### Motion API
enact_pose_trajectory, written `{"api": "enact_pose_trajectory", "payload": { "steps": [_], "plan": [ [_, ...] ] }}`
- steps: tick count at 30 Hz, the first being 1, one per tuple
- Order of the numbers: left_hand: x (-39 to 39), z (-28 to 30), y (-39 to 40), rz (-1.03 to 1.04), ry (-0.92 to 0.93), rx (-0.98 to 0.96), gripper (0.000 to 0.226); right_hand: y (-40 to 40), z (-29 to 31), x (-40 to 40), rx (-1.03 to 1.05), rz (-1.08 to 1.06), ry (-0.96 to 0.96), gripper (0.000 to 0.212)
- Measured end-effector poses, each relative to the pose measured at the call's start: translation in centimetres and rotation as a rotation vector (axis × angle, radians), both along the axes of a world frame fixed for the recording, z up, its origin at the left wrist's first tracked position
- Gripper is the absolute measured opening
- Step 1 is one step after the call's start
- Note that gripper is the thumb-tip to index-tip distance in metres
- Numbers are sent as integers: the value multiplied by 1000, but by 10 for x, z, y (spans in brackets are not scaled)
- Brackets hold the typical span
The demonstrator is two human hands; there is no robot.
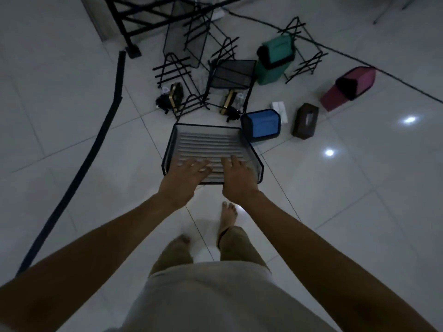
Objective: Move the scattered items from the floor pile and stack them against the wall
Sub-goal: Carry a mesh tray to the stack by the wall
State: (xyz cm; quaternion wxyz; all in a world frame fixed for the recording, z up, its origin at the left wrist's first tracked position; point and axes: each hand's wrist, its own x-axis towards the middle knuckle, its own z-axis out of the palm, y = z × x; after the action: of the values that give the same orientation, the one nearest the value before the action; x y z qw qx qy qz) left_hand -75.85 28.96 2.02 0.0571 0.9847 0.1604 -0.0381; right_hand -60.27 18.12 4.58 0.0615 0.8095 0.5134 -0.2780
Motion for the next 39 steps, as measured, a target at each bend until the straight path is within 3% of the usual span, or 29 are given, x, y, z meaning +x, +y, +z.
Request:
{"api": "enact_pose_trajectory", "payload": {
  "steps": [5,12,19,27,39],
  "plan": [
    [-29,27,-34,-91,-66,8,76,-51,32,-37,49,-17,-121,82],
    [-59,42,-92,-208,19,8,87,-139,37,-116,77,-415,-114,93],
    [-40,53,-177,-463,17,-65,98,-246,41,-158,42,-769,-176,94],
    [10,66,-324,-793,-33,-67,101,-392,47,-181,33,-1192,-236,99],
    [42,72,-631,-1210,-88,-115,92,-670,65,-216,-39,-1610,-306,95]
  ]
}}
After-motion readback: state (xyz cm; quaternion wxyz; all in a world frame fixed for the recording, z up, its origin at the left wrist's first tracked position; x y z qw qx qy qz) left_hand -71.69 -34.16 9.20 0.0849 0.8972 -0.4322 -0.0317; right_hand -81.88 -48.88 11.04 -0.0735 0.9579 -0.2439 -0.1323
